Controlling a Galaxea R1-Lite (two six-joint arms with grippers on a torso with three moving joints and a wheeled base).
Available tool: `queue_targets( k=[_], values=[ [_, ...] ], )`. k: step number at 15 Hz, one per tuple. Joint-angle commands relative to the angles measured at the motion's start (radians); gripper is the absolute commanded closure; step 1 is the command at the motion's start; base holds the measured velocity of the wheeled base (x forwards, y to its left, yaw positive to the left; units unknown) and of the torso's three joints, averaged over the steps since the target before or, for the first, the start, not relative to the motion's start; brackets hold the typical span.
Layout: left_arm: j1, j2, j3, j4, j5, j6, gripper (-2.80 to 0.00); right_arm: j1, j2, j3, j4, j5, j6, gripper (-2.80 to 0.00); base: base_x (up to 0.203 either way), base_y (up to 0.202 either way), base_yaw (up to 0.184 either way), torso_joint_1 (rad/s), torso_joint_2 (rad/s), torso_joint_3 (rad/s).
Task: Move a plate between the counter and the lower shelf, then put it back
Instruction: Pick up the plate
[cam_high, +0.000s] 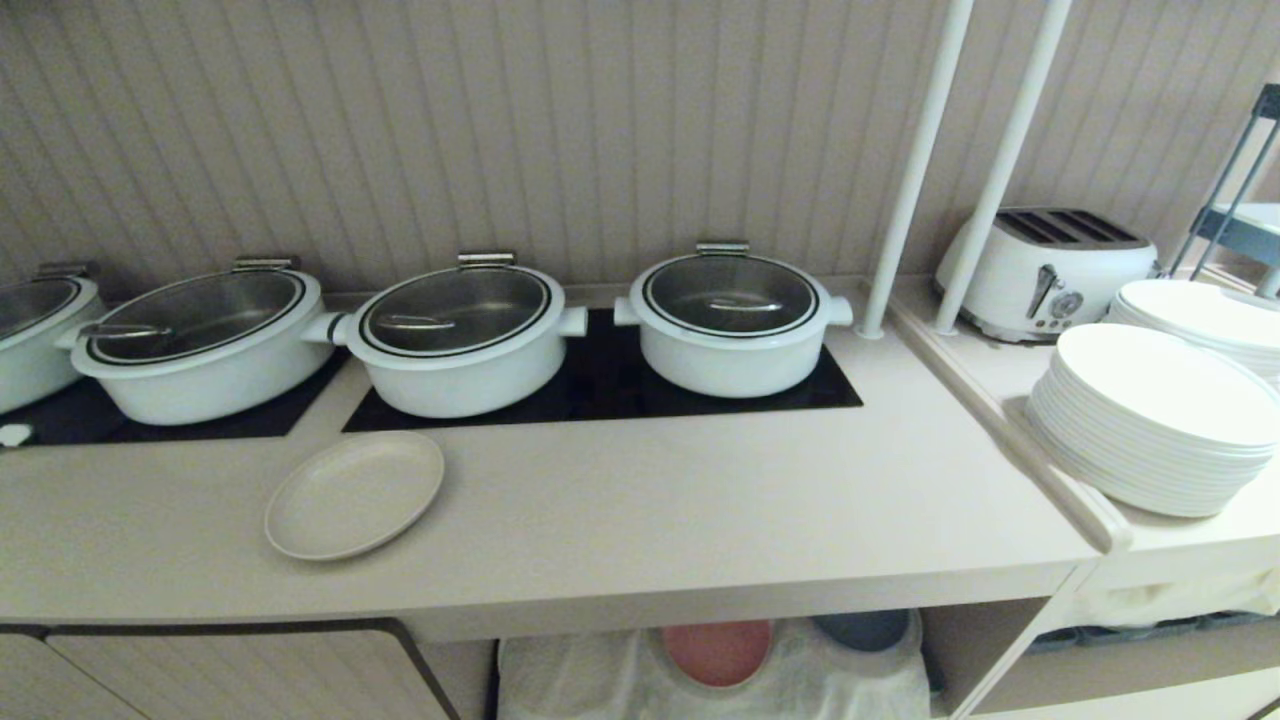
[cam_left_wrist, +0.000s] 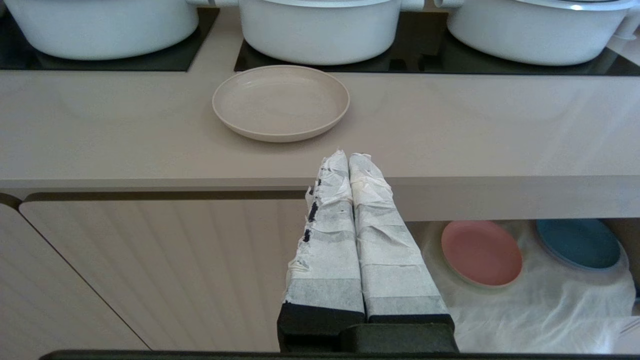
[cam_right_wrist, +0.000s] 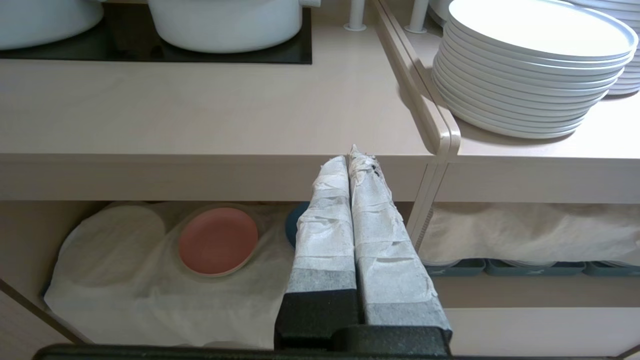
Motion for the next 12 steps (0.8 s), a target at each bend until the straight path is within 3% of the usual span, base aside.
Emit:
queue_targets(
  k=[1,12],
  values=[
    [0.000,0.000,0.000,0.000,0.001,-0.001,0.00,0.000,0.000,0.000,0.000,0.001,0.006,0.00,0.000,0.000,0.000,0.000,0.00,0.000],
    [0.000,0.000,0.000,0.000,0.001,-0.001,0.00,0.000,0.000,0.000,0.000,0.001,0.005,0.00,0.000,0.000,0.000,0.000,0.00,0.000]
  ],
)
